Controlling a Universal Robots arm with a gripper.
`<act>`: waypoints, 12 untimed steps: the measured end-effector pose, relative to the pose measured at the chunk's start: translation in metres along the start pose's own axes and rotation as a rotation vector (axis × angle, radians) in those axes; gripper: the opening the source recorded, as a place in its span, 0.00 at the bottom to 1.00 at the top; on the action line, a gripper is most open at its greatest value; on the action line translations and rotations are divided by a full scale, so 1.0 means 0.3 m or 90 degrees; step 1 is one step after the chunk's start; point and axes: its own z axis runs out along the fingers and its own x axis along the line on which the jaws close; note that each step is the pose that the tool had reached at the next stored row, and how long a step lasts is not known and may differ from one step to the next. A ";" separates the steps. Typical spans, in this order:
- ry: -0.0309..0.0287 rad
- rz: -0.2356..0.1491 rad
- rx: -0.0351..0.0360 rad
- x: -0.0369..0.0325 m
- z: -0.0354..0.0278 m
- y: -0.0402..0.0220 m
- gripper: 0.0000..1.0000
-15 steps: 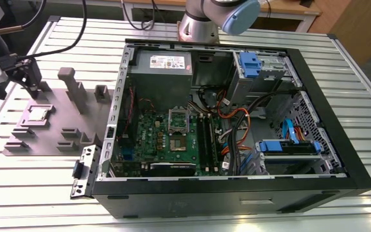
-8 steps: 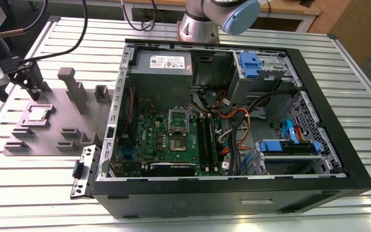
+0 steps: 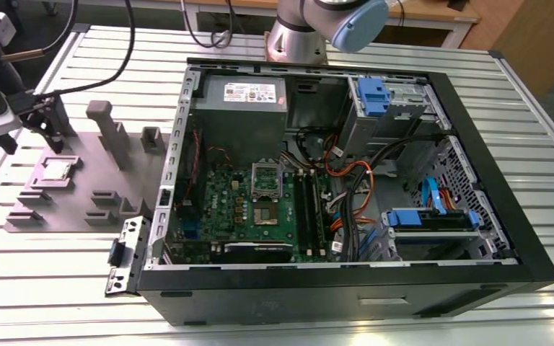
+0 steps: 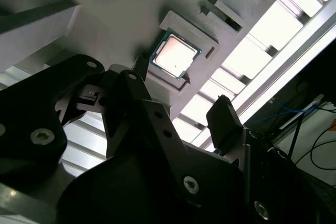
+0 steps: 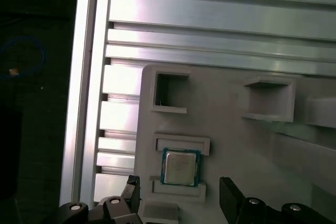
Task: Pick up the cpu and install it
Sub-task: 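Pick up the cpu and move it towards the insertion slot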
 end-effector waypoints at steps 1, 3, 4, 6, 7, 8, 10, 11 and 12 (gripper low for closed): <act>0.0000 0.000 0.0000 -0.001 0.006 0.000 0.71; -0.0001 0.000 -0.0001 -0.001 0.018 0.000 0.71; -0.0001 0.000 0.0000 -0.002 0.025 -0.001 0.71; -0.0001 0.000 -0.0001 -0.004 0.043 0.000 0.71; 0.0000 0.000 -0.0001 -0.004 0.049 -0.001 0.71; -0.0003 0.000 0.0000 -0.004 0.055 -0.001 0.71; -0.0024 0.000 0.0002 -0.004 0.058 -0.001 0.71; -0.0023 0.000 0.0070 -0.004 0.059 0.000 0.71; -0.0023 0.000 0.0074 -0.004 0.059 -0.001 0.71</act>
